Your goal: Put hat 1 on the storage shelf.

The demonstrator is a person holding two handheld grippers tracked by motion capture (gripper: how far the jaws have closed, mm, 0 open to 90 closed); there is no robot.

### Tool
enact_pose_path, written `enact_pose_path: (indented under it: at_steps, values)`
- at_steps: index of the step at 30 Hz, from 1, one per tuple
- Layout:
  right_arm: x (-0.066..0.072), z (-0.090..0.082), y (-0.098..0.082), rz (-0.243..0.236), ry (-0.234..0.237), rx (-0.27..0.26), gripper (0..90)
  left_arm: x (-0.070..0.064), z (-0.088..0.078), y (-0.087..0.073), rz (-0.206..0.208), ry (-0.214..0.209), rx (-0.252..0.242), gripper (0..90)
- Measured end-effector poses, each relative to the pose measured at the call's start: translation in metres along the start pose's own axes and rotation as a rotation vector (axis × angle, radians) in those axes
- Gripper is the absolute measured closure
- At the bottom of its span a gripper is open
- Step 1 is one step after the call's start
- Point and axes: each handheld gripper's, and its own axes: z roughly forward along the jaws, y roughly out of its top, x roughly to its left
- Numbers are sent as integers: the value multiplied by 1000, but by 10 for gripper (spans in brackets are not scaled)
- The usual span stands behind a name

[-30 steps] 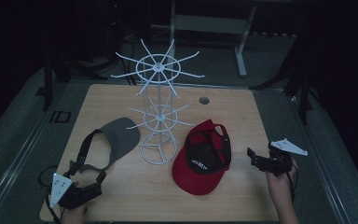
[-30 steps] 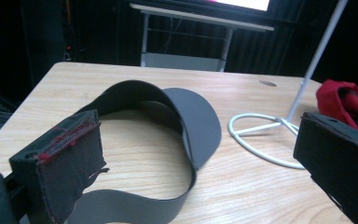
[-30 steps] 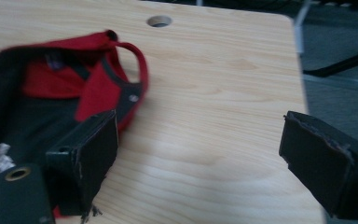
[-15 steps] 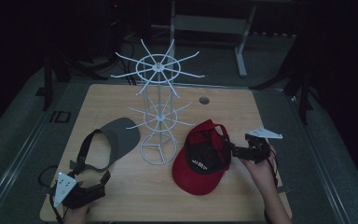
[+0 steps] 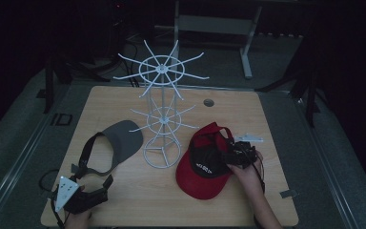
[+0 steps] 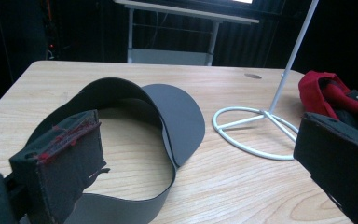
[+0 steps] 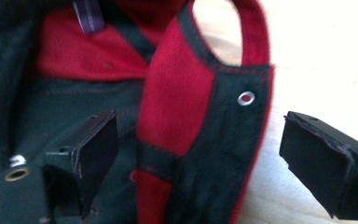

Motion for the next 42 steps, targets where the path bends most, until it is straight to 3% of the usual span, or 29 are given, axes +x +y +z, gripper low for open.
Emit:
enact_pose_path:
  at_steps: [4,7,11,13,19,21,24,33,42]
  values:
    - [8,7,-4,-24,-19,28,114,-1,0,0,-1,-2,4,17]
    - [12,13,-5,-43,-47,45,165,-1,0,0,0,-2,7,17]
    - [14,16,-6,-54,-89,38,323,0,0,0,-2,0,6,17]
    - [14,17,-6,-58,-89,44,345,0,0,0,-2,1,8,17]
    - [19,21,-5,-97,-80,74,577,-1,0,0,6,4,8,17]
    - [20,21,-3,-103,-80,85,715,-1,0,0,7,4,9,17]
    - [20,21,-2,-131,-93,98,824,-1,0,0,7,7,14,17]
    - [16,4,5,-127,-94,26,842,0,2,-1,-7,10,16,17]
    - [11,-37,30,-138,-107,-91,844,0,1,-1,-4,19,12,17]
